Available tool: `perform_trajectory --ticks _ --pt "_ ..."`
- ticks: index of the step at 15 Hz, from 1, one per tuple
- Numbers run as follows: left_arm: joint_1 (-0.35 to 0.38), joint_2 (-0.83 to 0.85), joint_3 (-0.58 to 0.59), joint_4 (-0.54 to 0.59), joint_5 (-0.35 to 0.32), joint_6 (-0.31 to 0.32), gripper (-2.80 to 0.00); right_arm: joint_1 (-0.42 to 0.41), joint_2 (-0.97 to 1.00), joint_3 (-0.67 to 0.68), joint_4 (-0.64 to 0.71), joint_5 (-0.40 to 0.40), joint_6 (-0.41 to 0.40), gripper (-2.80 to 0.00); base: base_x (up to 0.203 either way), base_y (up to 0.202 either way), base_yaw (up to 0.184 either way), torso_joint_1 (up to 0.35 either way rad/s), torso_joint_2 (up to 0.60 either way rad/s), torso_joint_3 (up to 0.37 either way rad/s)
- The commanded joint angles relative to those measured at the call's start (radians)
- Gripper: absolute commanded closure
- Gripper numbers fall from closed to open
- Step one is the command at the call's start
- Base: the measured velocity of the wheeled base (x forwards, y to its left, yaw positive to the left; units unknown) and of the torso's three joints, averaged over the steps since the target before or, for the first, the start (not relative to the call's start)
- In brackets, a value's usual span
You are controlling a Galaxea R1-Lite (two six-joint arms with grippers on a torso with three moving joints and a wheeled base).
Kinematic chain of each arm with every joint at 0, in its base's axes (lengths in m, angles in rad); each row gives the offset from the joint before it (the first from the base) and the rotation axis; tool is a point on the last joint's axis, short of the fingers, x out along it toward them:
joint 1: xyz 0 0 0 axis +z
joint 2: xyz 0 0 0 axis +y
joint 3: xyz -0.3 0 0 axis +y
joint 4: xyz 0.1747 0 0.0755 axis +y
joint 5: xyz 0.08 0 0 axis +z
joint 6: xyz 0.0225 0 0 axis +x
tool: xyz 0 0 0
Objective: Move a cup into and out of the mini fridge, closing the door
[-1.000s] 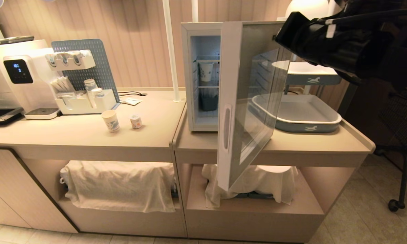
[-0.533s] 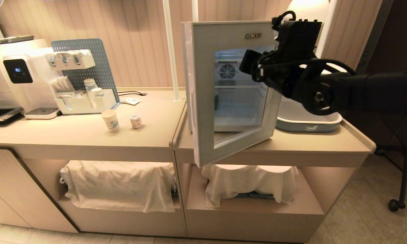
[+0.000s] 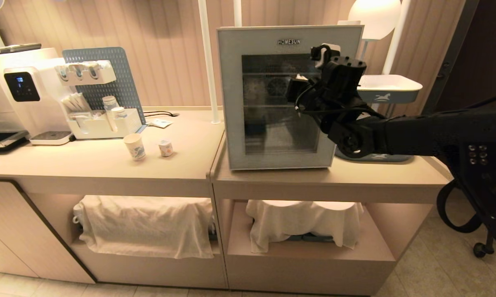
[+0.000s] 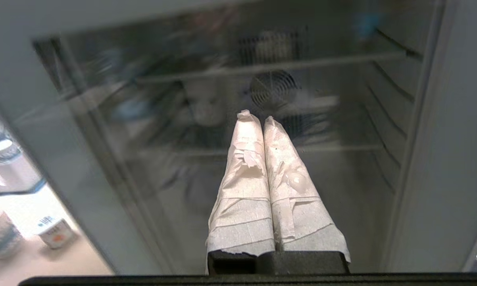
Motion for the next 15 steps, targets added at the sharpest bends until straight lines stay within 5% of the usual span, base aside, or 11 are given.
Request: perform_trajectory --ticks 1,5,9,15 --pt "0.000 0.000 0.000 0.000 0.001 -0.001 0.00 -0.005 -0.020 0.037 0.015 -0.001 -0.004 0.00 0.000 0.000 0.000 0.000 0.00 0.000" --pt "0.000 0.000 0.000 0.000 0.000 0.001 0.00 -0.048 -0.182 0.217 0.193 0.012 -0.056 0.00 0.000 0.000 0.000 0.000 0.00 0.000" --pt "0.000 0.000 0.000 0.000 0.000 0.001 0.00 -0.097 -0.371 0.392 0.226 0.014 -0.071 0.00 0.000 0.000 0.000 0.000 0.00 0.000" --pt "0.002 0.000 0.000 0.000 0.000 0.001 0.00 -0.311 -1.022 0.947 0.570 0.064 -0.135 0.00 0.000 0.000 0.000 0.000 0.00 0.000"
